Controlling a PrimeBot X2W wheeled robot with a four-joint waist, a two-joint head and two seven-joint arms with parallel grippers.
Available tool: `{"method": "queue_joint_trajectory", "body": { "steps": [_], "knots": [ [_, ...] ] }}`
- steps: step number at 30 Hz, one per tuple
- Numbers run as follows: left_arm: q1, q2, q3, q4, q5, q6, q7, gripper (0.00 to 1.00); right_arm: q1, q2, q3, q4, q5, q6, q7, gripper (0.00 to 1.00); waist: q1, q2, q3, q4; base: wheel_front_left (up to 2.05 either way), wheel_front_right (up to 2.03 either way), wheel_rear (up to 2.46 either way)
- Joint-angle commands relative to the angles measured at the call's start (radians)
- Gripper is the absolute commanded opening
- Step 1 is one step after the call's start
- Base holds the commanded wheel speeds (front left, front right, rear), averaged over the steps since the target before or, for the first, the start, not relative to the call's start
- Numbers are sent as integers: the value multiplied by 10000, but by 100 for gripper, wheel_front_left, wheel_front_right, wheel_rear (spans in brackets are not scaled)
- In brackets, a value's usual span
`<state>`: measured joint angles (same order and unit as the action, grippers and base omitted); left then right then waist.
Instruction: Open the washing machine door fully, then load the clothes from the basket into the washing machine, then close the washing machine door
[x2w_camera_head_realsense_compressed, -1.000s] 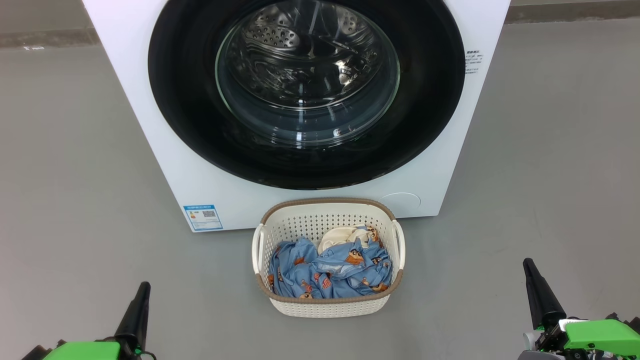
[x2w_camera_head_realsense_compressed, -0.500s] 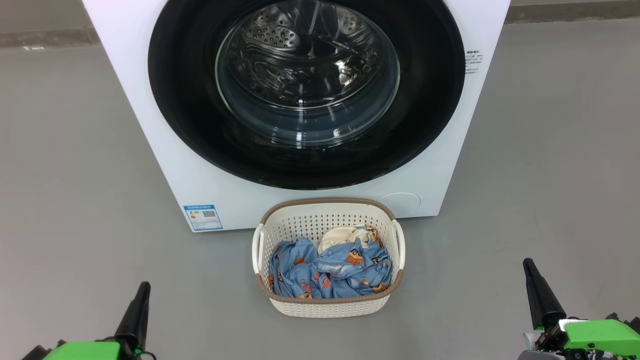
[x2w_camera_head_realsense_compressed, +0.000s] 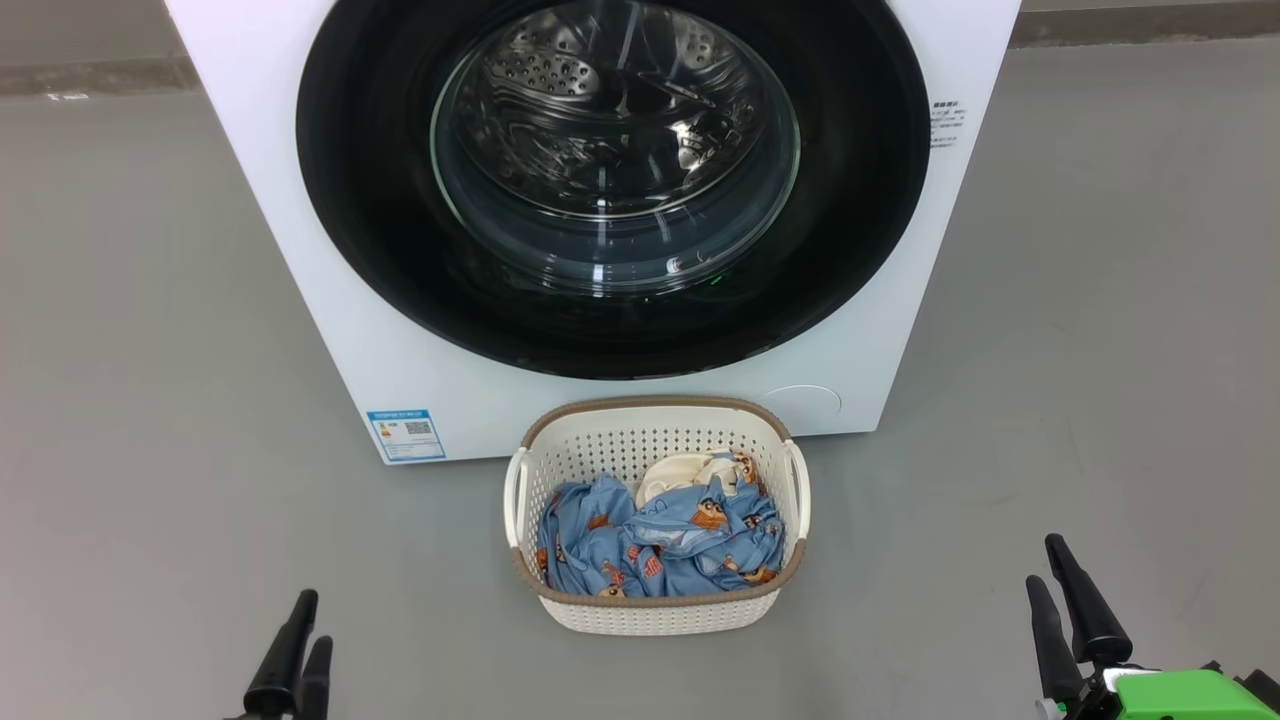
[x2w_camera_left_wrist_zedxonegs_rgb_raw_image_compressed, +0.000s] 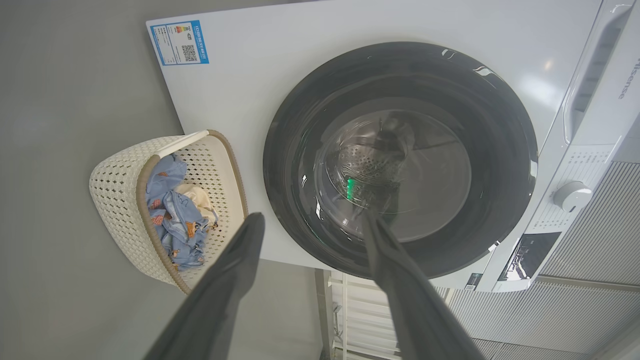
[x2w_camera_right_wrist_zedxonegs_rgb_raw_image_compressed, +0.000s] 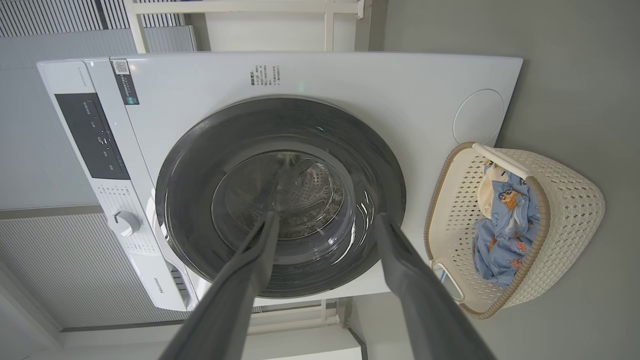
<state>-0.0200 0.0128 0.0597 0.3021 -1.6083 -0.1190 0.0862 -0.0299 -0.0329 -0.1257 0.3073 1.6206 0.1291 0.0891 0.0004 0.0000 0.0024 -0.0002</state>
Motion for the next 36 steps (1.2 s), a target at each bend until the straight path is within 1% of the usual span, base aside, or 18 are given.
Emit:
{"method": "queue_joint_trajectory", "body": {
  "steps": [1,12,19,29,36],
  "knots": [
    [-377,133,1,-337,40,-36,-97,100,-283,-88,90,-345,-116,1,-93,100,0,0,14,0,0,0,0],
    [-511,156,-145,-586,233,-44,-427,100,-420,-166,298,-665,-294,3,-440,100,-3,0,53,-7,0,0,0],
    [-585,171,-252,-801,540,-49,-633,100,-503,-259,482,-879,-587,4,-671,100,-3,0,52,-7,0,0,0],
    [-622,201,-368,-1065,1267,-55,-897,100,-601,-405,775,-1131,-1338,5,-941,100,-3,0,33,6,0,0,0],
    [-668,242,-459,-1201,2183,-60,-1103,100,-679,-508,977,-1299,-2150,6,-1147,100,-3,0,33,16,0,0,0]
  ]
}}
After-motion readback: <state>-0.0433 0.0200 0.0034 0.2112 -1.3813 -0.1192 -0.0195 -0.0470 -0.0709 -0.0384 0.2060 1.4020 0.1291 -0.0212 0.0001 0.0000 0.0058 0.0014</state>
